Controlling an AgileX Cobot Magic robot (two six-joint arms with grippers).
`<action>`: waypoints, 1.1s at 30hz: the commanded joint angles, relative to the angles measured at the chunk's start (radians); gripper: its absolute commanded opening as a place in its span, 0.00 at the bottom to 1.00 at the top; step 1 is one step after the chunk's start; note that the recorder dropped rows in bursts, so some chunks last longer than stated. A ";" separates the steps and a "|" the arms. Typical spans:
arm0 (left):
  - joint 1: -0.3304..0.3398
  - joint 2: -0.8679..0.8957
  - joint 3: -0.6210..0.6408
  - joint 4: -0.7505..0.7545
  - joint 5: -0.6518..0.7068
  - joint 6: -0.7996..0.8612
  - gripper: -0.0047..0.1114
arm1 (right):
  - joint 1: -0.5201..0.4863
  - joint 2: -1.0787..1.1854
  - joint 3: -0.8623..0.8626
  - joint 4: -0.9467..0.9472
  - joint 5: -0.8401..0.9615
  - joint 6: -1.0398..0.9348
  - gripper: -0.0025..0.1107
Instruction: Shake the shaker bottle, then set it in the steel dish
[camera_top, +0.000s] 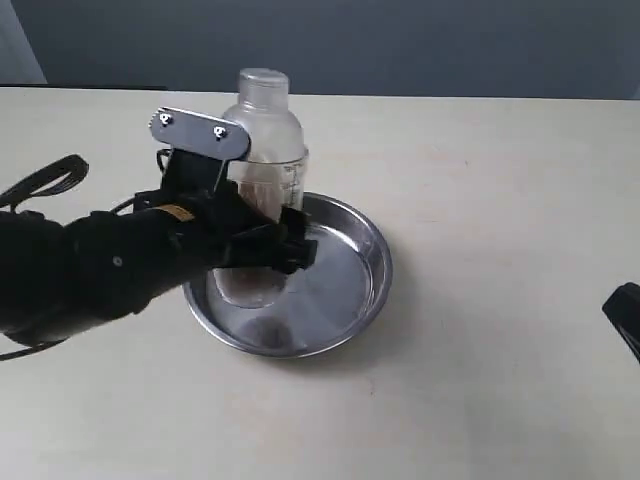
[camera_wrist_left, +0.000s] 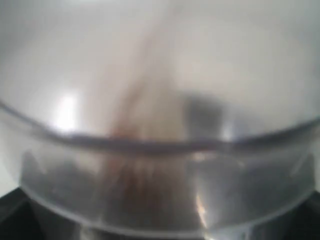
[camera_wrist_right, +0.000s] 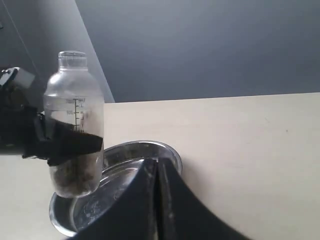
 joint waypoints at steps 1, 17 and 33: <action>-0.027 -0.163 -0.093 0.124 -0.080 0.051 0.04 | -0.001 -0.004 0.002 0.003 -0.004 -0.004 0.01; 0.006 0.011 -0.061 0.072 -0.022 -0.059 0.04 | -0.001 -0.004 0.002 0.003 -0.005 -0.004 0.01; -0.023 -0.060 -0.125 0.281 -0.057 -0.177 0.04 | -0.001 -0.004 0.002 0.003 0.000 -0.004 0.01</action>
